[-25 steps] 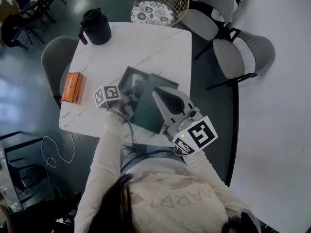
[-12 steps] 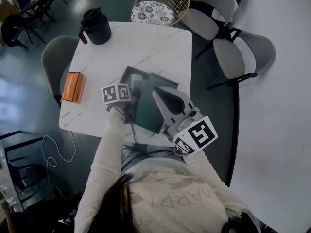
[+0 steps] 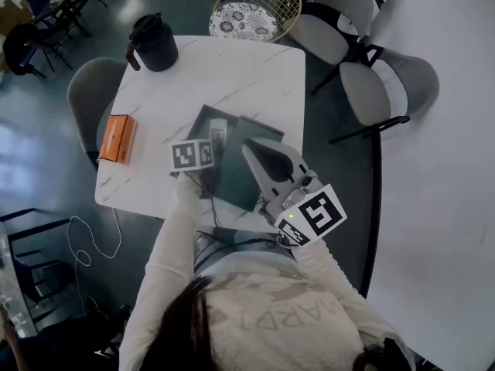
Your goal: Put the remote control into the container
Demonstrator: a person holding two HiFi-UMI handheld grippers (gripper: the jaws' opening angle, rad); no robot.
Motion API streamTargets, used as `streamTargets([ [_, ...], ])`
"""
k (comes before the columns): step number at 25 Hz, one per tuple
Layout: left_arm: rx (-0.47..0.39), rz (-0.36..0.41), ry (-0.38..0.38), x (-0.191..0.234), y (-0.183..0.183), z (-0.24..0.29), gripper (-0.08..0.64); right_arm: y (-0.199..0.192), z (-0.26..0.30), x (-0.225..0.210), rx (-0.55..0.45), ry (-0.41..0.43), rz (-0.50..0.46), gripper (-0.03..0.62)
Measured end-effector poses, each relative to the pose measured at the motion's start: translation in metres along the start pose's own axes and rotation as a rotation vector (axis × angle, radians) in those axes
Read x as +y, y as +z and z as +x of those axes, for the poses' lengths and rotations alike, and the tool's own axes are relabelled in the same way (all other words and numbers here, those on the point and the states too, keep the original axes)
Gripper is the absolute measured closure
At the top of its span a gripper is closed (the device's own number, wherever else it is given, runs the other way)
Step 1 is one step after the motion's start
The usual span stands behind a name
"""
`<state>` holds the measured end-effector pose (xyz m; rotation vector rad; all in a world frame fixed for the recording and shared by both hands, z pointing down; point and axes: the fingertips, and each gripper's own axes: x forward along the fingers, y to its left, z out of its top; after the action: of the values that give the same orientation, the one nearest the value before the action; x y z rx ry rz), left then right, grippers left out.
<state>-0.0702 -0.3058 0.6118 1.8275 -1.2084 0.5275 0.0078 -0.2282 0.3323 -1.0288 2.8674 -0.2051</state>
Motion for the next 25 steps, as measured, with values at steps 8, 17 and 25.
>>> streamTargets([
  [8,-0.151,0.128,-0.002,-0.018,0.014,-0.026,0.449,0.003,-0.006,0.004,-0.008,0.01,0.0,0.575],
  [17,-0.434,0.404,0.112,-0.059,0.025,-0.101,0.544,0.007,-0.015,0.016,-0.029,0.088,0.004,0.575],
  [25,-0.67,0.484,0.164,-0.098,0.023,-0.2,0.548,-0.002,-0.019,0.042,-0.025,0.208,0.018,0.575],
])
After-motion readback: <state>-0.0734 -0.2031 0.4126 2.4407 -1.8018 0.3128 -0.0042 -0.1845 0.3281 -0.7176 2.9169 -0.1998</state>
